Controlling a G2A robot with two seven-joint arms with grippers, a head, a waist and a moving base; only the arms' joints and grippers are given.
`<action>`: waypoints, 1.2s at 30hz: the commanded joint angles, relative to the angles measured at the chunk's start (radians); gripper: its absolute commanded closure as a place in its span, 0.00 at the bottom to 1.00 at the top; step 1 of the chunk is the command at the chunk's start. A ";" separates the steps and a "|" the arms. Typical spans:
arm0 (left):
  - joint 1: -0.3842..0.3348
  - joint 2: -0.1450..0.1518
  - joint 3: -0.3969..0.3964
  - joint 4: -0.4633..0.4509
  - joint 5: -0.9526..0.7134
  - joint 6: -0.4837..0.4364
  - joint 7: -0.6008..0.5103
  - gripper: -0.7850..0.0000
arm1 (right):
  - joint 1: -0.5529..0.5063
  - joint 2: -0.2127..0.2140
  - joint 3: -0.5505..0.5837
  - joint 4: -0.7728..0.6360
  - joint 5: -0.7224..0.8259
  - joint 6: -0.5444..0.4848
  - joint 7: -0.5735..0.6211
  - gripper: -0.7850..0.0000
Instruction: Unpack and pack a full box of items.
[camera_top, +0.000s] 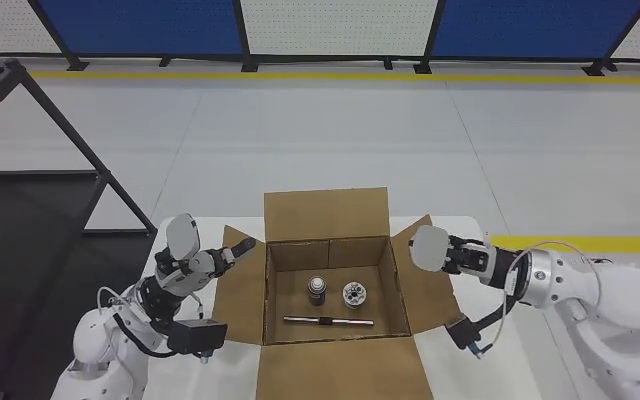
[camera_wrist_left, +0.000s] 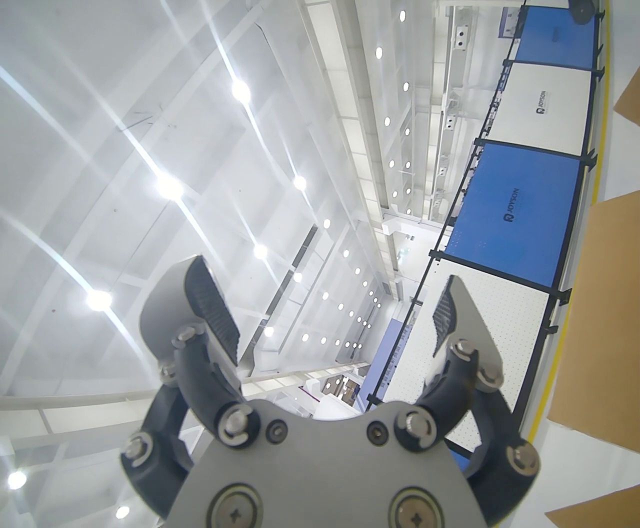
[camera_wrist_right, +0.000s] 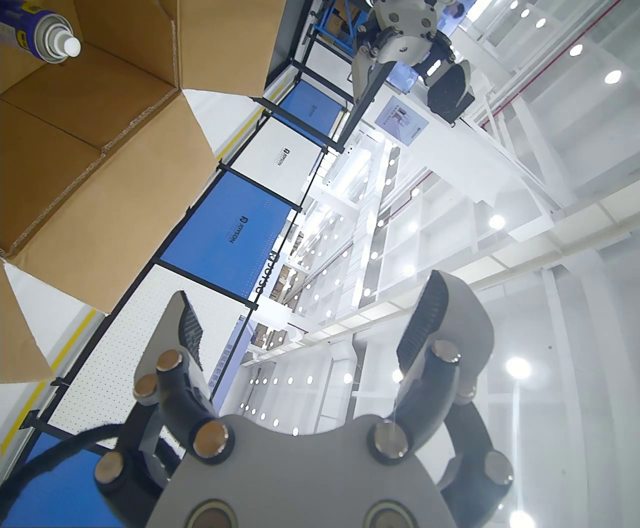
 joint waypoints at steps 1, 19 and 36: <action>0.008 0.002 -0.013 0.001 -0.007 0.006 -0.005 0.00 | 0.027 -0.005 -0.033 0.004 0.008 0.006 -0.016 0.00; 0.035 0.010 -0.050 0.014 -0.023 0.015 -0.024 0.00 | 0.175 -0.055 -0.265 0.256 -0.005 0.007 -0.010 0.00; 0.035 0.010 -0.050 0.014 -0.023 0.015 -0.024 0.00 | 0.013 -0.061 -0.208 0.546 0.297 0.311 -0.060 0.00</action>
